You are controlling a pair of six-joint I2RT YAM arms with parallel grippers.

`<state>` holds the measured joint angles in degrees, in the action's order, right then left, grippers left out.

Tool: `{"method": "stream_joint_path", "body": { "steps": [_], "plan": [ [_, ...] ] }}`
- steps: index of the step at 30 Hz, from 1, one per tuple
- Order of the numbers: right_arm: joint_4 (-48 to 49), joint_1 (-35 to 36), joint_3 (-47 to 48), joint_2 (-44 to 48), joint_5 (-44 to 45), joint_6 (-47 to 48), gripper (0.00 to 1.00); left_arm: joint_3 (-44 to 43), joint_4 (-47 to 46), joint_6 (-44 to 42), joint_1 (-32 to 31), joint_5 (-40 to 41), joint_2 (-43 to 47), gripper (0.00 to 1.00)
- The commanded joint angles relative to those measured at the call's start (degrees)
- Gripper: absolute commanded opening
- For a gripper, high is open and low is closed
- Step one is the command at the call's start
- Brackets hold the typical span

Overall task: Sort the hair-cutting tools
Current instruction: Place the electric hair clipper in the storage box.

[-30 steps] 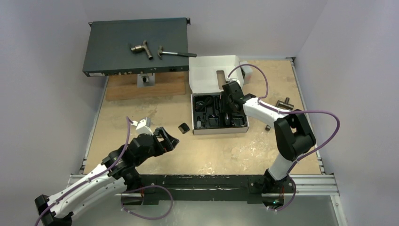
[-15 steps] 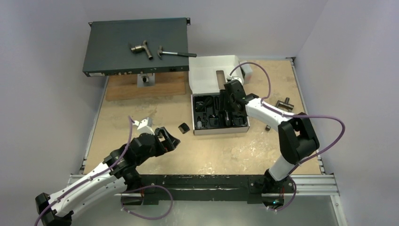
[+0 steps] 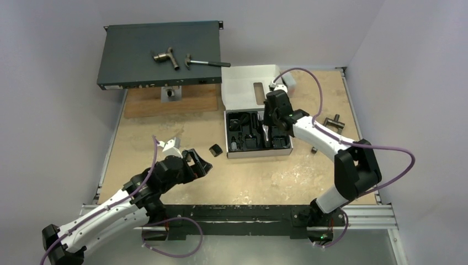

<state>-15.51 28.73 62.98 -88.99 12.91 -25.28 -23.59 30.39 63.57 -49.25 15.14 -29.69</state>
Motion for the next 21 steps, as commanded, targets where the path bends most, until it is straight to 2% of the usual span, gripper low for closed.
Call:
{"method": "stream_joint_path", "body": {
  "steps": [1, 4, 15, 21],
  "plan": [
    [2.3, -0.4, 1.9, -2.9, 0.9, 0.0, 0.08, -0.2, -2.6, 0.9, 0.0, -0.9, -0.8, 0.99],
    [2.7, -1.0, 2.0, -4.7, 1.3, -0.1, 0.0, -0.3, -2.4, 0.8, 0.0, -0.8, -0.7, 1.0],
    [4.9, -2.5, -0.9, -7.7, -0.1, -1.2, 0.0, -0.1, -2.6, 0.9, 0.0, -0.8, -1.4, 1.0],
    [4.9, -2.5, -1.1, -2.6, 0.0, -1.9, 0.0, -0.1, -2.5, 0.7, 0.0, -0.8, -1.1, 1.0]
  ]
}}
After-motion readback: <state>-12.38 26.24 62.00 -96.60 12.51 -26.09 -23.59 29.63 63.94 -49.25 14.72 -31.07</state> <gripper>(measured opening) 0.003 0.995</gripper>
